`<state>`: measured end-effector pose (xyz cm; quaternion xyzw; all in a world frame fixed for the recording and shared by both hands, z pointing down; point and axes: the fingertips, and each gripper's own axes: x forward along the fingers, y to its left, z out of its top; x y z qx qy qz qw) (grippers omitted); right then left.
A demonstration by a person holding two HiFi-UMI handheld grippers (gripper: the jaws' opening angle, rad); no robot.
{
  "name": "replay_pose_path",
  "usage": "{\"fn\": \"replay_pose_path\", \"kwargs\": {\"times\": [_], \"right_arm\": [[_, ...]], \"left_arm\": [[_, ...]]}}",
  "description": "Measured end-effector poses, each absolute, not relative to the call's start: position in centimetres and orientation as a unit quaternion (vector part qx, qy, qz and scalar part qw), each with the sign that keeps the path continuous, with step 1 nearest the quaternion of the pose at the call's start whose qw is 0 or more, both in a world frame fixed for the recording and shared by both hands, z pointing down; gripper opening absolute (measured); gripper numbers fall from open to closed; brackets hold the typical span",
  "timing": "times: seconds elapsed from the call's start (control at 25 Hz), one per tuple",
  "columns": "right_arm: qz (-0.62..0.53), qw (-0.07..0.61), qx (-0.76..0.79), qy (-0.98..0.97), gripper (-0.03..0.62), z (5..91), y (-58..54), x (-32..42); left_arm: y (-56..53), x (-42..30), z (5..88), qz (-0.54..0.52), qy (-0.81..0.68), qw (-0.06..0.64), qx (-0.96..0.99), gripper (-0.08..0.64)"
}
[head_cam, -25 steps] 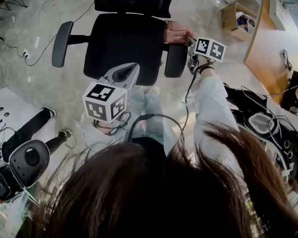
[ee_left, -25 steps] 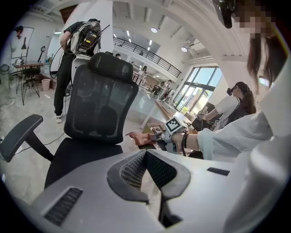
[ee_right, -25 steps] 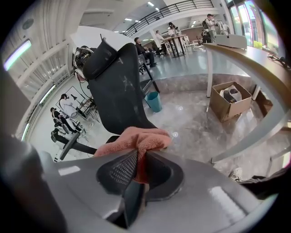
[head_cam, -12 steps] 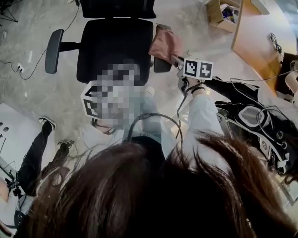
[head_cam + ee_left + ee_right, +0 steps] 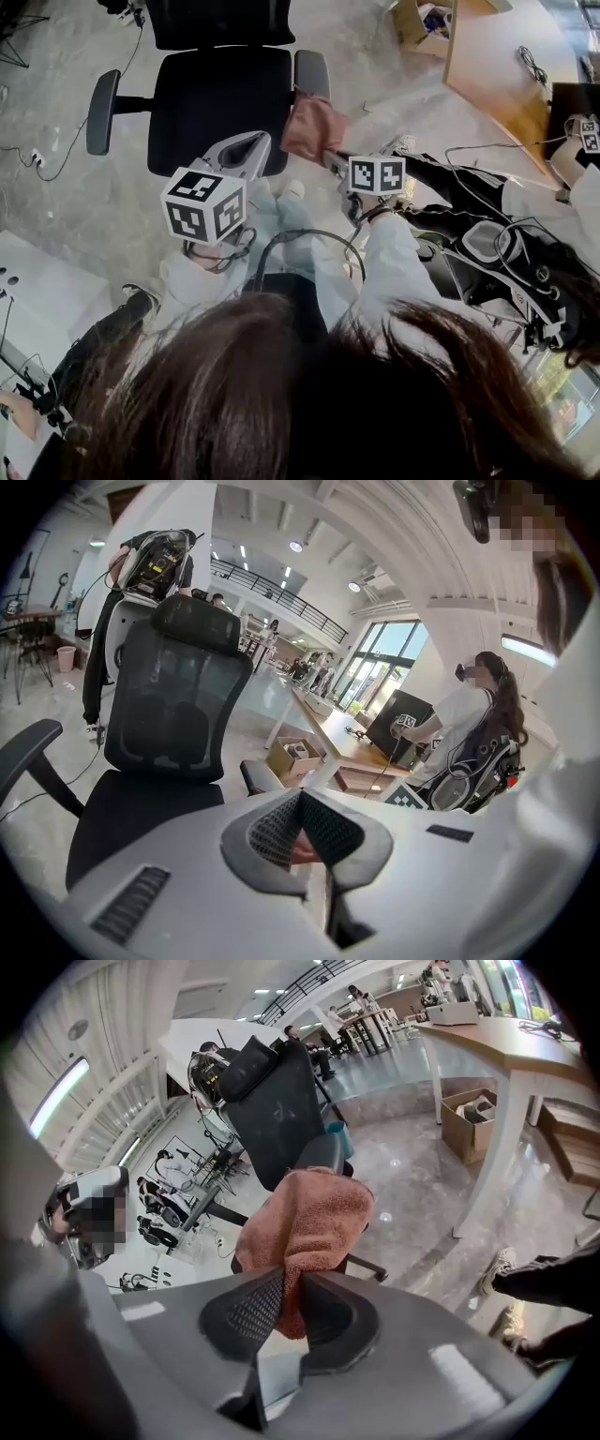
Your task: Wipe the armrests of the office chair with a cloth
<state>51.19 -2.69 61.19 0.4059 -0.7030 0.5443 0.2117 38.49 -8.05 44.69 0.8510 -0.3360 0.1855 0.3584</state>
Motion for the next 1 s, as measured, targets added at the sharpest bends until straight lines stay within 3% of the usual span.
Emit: {"fn": "replay_pose_path", "kwargs": {"times": [0.24,0.6,0.84,1.0], "right_arm": [[0.532,0.176,0.417,-0.715,0.038,58.4,-4.7,51.0],[0.35,0.028,0.473,-0.808,0.038,40.1,-14.7,51.6],[0.197,0.029,0.513,-0.835,0.038,30.4,-17.1,50.0],[0.153,0.031,0.527,-0.835,0.038,27.5,-16.3,49.4]], "left_arm": [[-10.8,39.2,43.1,0.183,-0.333,0.357,0.853,0.002],[-15.2,41.4,36.6,0.162,-0.347,0.285,0.879,0.002],[-17.7,42.1,31.1,0.12,-0.358,0.238,0.895,0.002],[-17.9,42.1,28.9,0.105,-0.369,0.215,0.898,0.002]]}}
